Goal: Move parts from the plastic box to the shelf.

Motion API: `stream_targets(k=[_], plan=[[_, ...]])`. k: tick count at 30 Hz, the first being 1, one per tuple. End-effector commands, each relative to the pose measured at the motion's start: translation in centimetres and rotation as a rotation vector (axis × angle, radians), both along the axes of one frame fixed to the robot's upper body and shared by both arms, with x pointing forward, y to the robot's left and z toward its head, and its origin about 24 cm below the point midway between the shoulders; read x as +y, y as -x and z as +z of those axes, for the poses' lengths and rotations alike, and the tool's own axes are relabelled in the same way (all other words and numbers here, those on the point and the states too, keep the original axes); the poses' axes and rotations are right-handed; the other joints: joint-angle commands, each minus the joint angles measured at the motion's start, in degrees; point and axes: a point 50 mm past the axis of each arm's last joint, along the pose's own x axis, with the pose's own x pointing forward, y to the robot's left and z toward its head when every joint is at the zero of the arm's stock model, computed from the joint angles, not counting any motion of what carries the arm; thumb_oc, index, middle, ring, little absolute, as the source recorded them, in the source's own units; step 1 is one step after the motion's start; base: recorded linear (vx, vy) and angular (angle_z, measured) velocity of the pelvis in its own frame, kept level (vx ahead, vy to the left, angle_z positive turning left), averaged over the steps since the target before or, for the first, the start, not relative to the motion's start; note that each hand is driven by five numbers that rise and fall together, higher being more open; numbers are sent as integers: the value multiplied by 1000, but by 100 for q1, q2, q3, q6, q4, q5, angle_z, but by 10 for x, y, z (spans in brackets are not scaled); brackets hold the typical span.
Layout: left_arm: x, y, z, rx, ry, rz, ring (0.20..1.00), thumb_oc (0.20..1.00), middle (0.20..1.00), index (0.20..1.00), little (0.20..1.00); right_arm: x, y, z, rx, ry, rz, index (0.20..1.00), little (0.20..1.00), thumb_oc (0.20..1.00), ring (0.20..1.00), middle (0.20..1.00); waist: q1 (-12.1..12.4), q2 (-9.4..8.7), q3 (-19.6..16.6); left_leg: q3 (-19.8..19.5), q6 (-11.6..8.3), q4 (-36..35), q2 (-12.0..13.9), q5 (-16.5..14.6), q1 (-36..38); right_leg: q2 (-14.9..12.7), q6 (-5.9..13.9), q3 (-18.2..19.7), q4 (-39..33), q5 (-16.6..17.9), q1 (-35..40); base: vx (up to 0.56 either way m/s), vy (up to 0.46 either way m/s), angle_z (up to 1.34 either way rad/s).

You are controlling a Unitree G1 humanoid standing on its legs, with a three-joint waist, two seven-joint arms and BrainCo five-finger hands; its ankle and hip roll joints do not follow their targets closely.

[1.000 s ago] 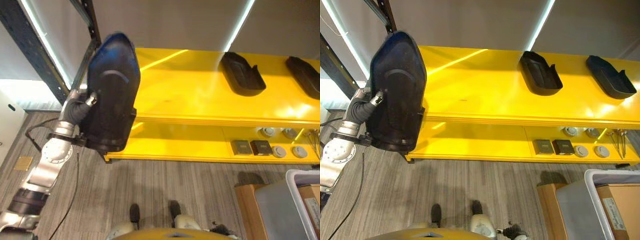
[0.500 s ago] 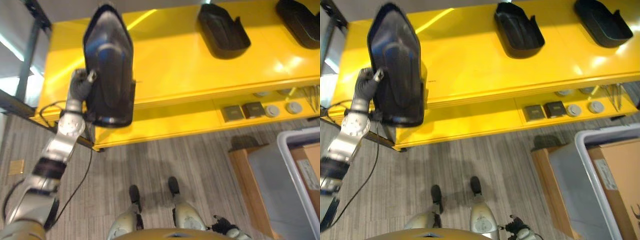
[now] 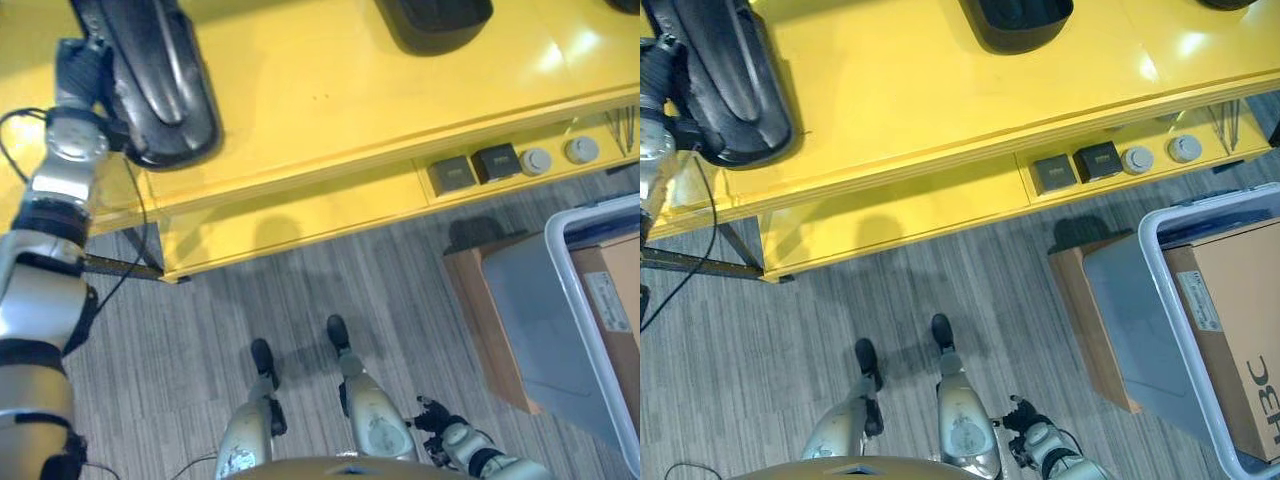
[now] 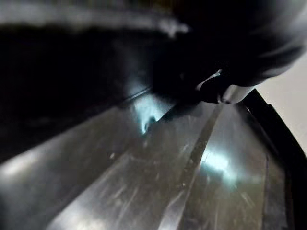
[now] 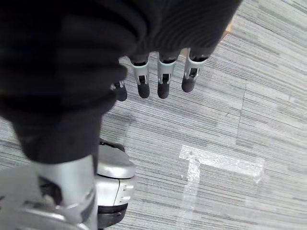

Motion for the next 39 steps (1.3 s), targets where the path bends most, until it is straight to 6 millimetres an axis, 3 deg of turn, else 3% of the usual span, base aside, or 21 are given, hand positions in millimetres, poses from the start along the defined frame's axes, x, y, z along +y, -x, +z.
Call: stream_targets(k=[1,4,7,18,30,32,33,39], plan=[[17,12,54,-103,-54,49,200,200,200,200,200,-14,6,1,35,7,-68,1000,1000,1000,1000,1000,124,-49,-114,-481,-263,-40,270,56,-26,-479,484,26,-33,212,37,10,-39,3],[34,19,53,-46,-98,105,200,200,200,200,200,-15,4,2,15,-22,-117,1000,1000,1000,1000,1000,167,-35,-92,-515,-264,-40,286,64,-62,-470,481,14,-33,225,9,5,-8,1],[37,21,58,-19,-148,109,200,200,200,200,200,-15,0,3,-3,-41,-147,1000,1000,1000,1000,1000,204,-8,-59,-530,-271,-40,298,76,-73,-463,469,2,-33,215,3,10,-9,7],[9,6,55,3,-185,31,200,200,200,200,200,5,-31,11,-98,-109,-121,1000,1000,1000,1000,1000,174,-30,52,-521,-291,-40,341,107,-205,-421,463,-4,-33,242,-126,4,-5,4],[3,2,66,19,-197,43,200,200,200,200,200,3,-27,10,-75,-95,-108,1000,1000,1000,1000,1000,127,-21,128,-502,-298,-40,360,130,-344,-404,450,36,-33,274,-285,1,-1,-1],[2,1,63,38,-207,35,950,950,950,950,950,3,-25,8,-61,-98,-110,1000,1000,1000,1000,1000,123,-12,127,-493,-300,-40,360,133,-337,-398,445,48,-33,270,-290,0,0,0],[2,1,63,39,-208,30,1000,1000,1000,1000,1000,3,-23,8,-54,-99,-110,1000,1000,1000,1000,1000,124,-13,121,-491,-302,-40,364,131,-329,-398,443,52,-33,267,-283,0,0,0],[0,-1,57,46,-182,24,1000,1000,1000,1000,1000,5,-21,6,-45,-101,-90,1000,1000,1000,1000,1000,115,17,51,-470,-307,-40,359,118,-283,-389,425,70,-33,235,-266,0,0,0]])
